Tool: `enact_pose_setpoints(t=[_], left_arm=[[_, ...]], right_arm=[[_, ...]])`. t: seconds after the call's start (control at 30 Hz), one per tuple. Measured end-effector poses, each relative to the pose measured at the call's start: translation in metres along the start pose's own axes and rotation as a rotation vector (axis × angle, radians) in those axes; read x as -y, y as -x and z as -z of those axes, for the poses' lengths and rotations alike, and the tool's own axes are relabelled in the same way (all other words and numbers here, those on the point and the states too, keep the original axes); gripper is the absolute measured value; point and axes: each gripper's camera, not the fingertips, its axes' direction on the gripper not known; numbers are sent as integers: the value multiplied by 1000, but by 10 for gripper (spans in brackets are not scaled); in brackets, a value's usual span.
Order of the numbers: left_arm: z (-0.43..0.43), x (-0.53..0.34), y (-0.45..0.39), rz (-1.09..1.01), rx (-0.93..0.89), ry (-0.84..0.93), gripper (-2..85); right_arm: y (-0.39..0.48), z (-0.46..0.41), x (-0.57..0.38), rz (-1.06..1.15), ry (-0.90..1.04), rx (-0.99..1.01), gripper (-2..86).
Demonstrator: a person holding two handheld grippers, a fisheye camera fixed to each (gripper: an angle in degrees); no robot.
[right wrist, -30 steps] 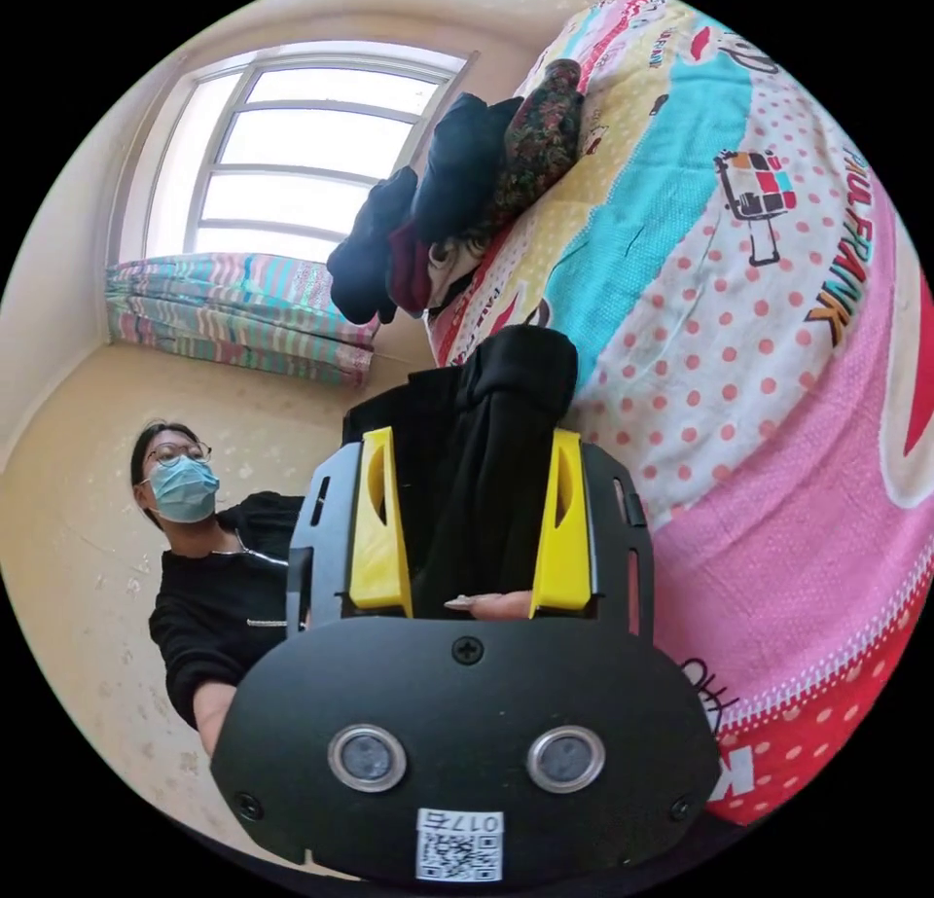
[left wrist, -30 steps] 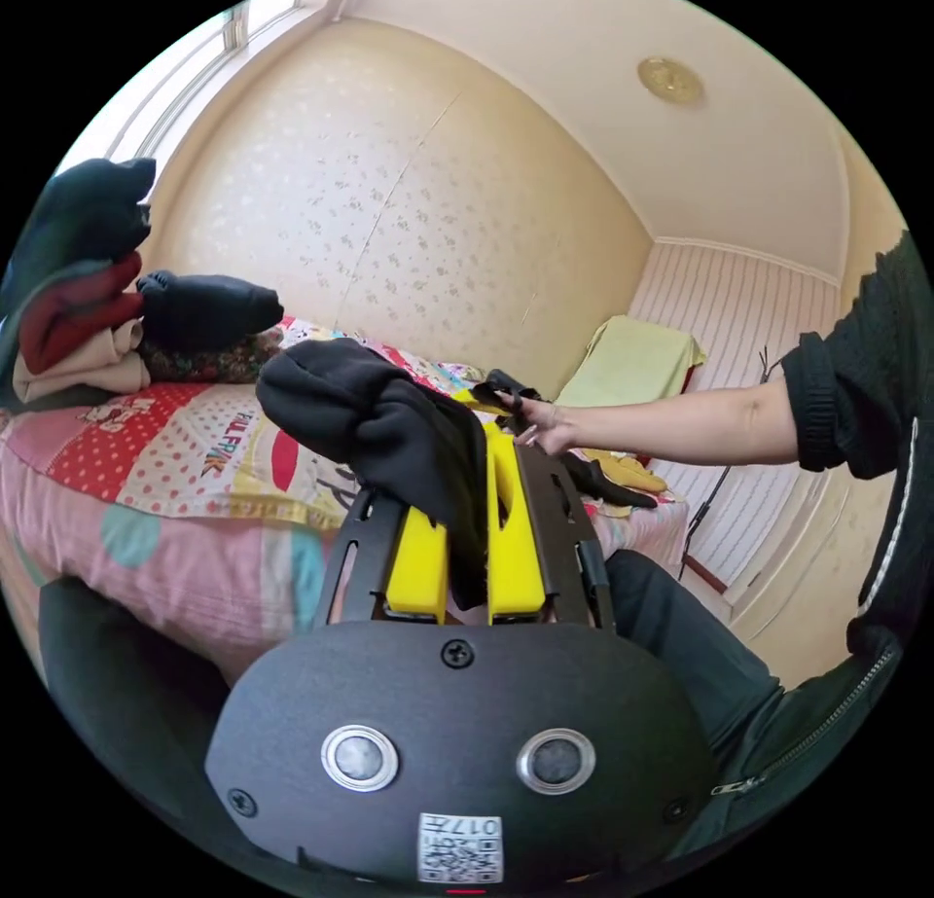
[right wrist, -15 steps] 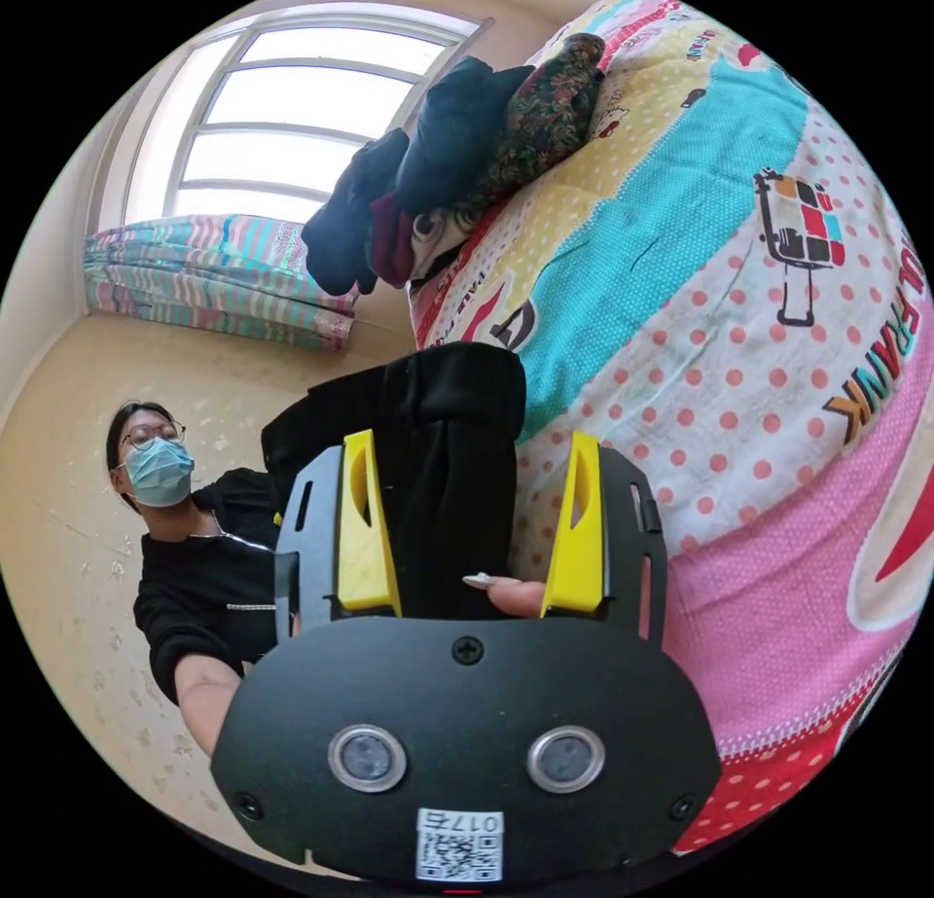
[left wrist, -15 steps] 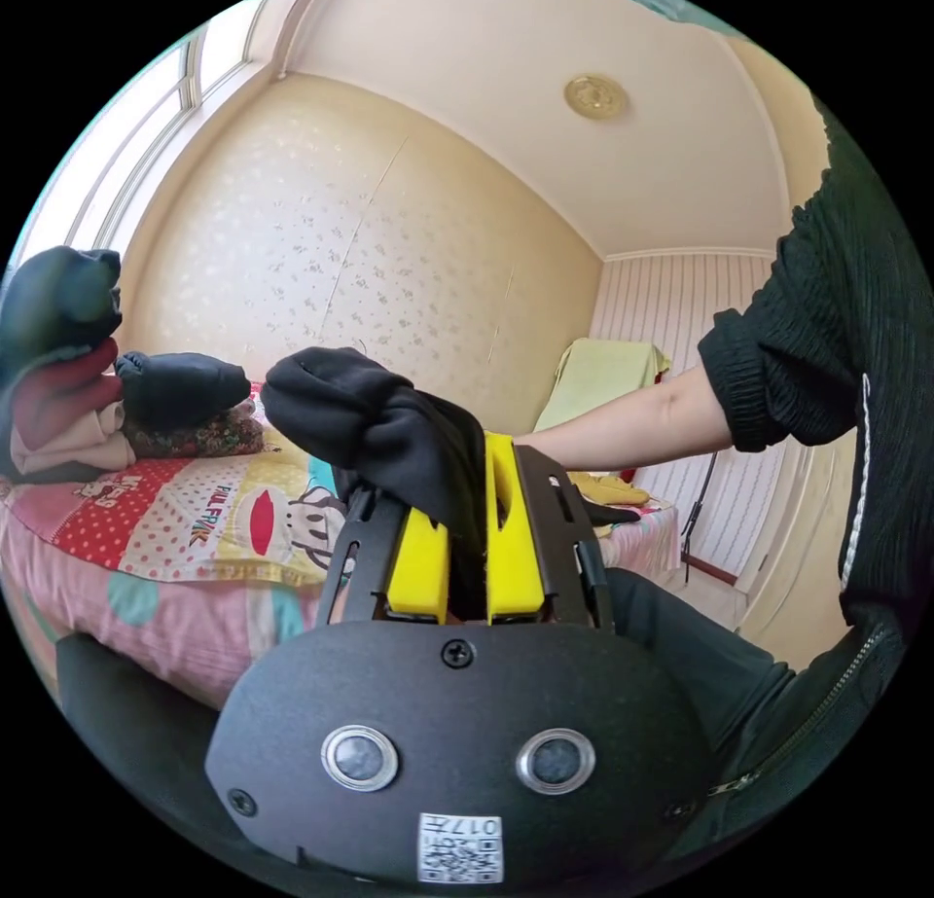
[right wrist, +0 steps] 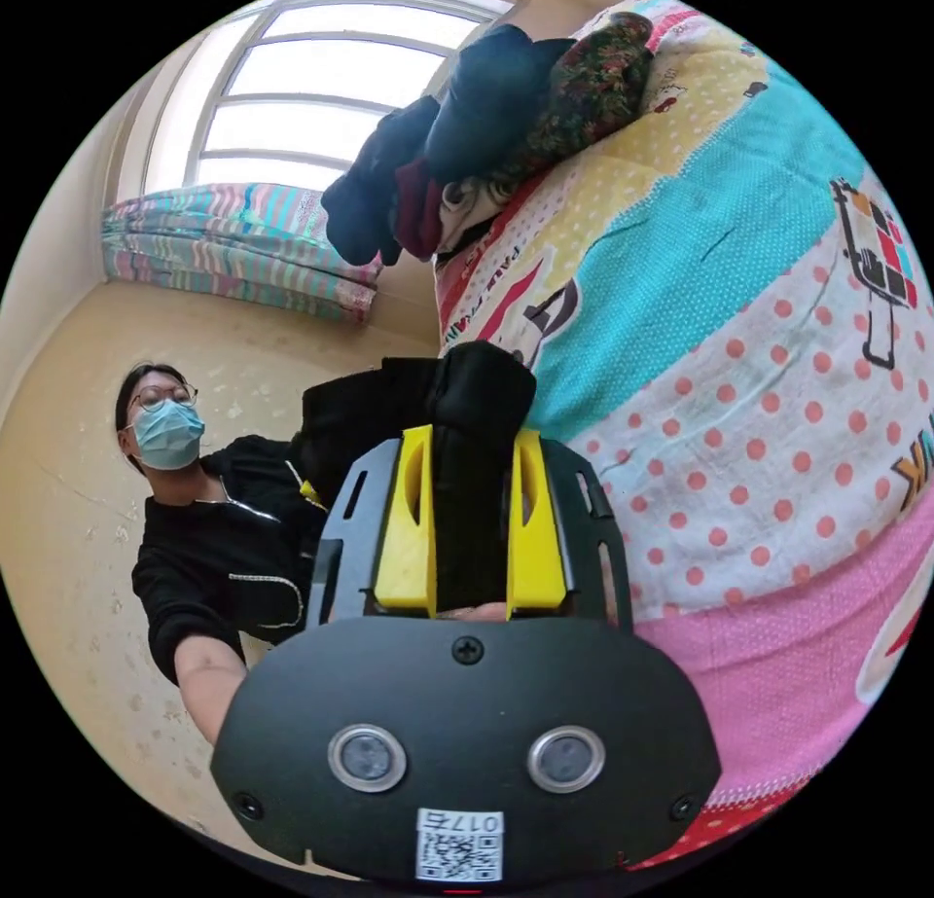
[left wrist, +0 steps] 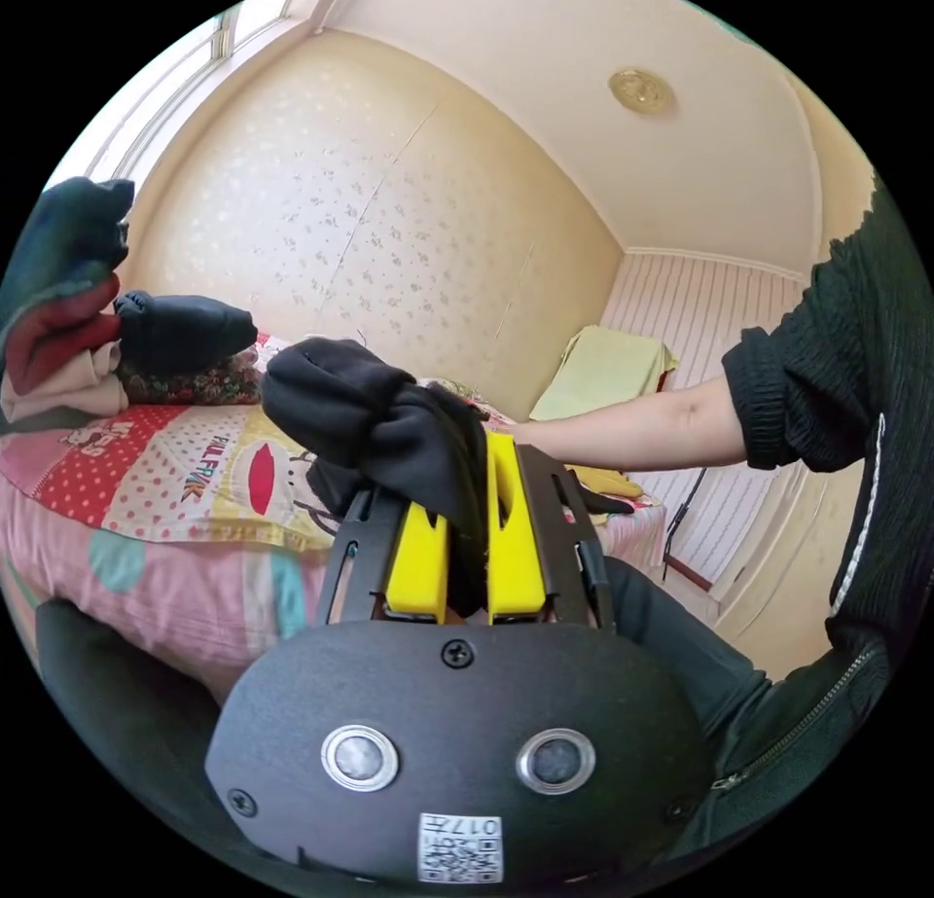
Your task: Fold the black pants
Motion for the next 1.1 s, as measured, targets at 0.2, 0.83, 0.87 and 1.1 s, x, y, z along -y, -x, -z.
enact_pose_setpoints(t=[0.2, 0.83, 0.87, 1.1], left_arm=[[25, -14, 25, 89, 68, 20, 68], [185, 213, -71, -395, -178, -376, 55], [194, 227, -81, -421, -194, -397, 55], [293, 377, -204, -627, -195, -511, 59]], right_arm=[[140, 12, -21, 264, -158, -190, 73], [790, 81, -188, 851, -732, -1138, 67], [836, 90, -193, 881, -763, -1177, 67], [1053, 123, -204, 943, -923, -1345, 67]])
